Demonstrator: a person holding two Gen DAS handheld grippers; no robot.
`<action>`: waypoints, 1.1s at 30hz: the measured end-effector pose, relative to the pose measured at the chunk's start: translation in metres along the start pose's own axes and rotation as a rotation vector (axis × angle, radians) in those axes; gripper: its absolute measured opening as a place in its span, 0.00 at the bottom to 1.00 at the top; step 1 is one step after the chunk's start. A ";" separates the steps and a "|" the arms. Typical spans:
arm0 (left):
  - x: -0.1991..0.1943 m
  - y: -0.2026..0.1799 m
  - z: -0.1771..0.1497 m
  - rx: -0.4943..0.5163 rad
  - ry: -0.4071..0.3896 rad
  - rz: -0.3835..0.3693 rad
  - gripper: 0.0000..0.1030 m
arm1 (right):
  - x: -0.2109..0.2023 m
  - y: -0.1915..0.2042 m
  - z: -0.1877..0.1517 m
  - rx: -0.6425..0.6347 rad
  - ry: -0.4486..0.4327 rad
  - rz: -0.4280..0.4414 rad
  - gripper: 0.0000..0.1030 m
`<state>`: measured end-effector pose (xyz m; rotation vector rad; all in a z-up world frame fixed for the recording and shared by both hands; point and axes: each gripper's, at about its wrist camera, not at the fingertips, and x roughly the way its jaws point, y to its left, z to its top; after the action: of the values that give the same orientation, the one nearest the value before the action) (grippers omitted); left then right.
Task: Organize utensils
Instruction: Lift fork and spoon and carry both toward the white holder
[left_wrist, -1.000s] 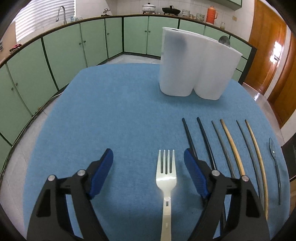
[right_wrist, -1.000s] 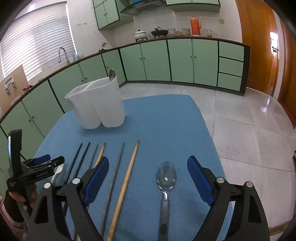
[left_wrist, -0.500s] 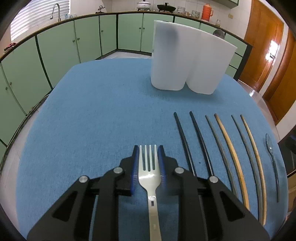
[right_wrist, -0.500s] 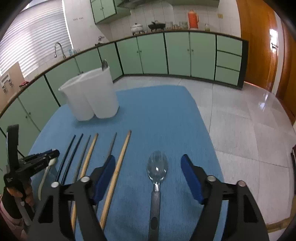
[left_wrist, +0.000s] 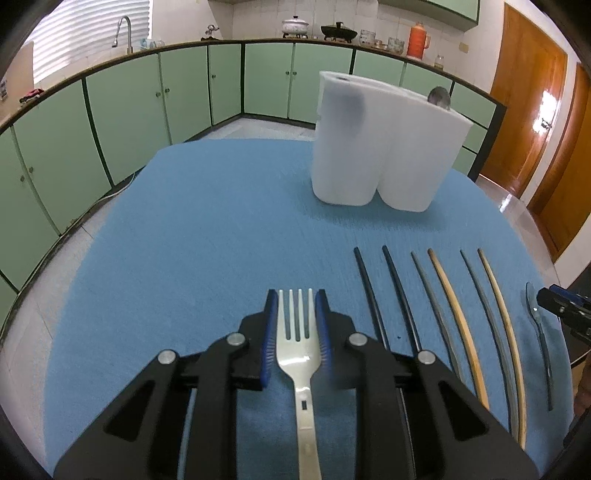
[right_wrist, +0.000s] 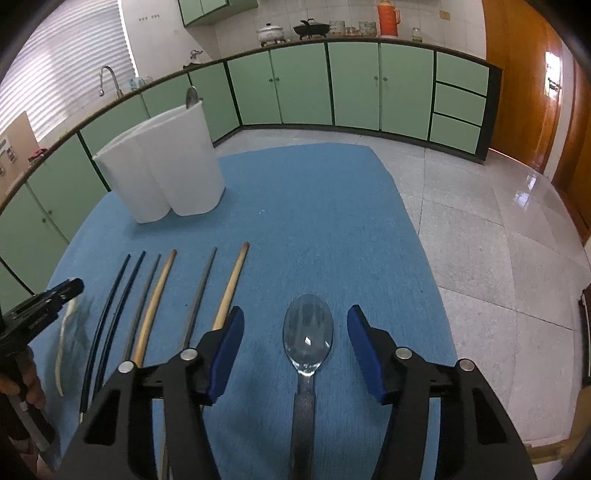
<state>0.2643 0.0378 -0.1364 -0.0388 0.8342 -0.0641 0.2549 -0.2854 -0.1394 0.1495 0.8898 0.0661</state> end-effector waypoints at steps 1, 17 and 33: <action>-0.001 0.001 0.001 0.000 -0.004 0.001 0.19 | 0.002 0.000 0.001 -0.003 0.004 -0.003 0.54; -0.005 0.001 0.002 -0.004 -0.020 0.006 0.19 | 0.027 -0.003 0.001 0.006 0.078 -0.031 0.38; -0.046 -0.001 0.011 -0.015 -0.122 -0.009 0.19 | -0.055 0.002 0.012 -0.009 -0.155 0.116 0.31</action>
<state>0.2416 0.0403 -0.0954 -0.0601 0.7122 -0.0634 0.2293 -0.2916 -0.0893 0.1949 0.7257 0.1646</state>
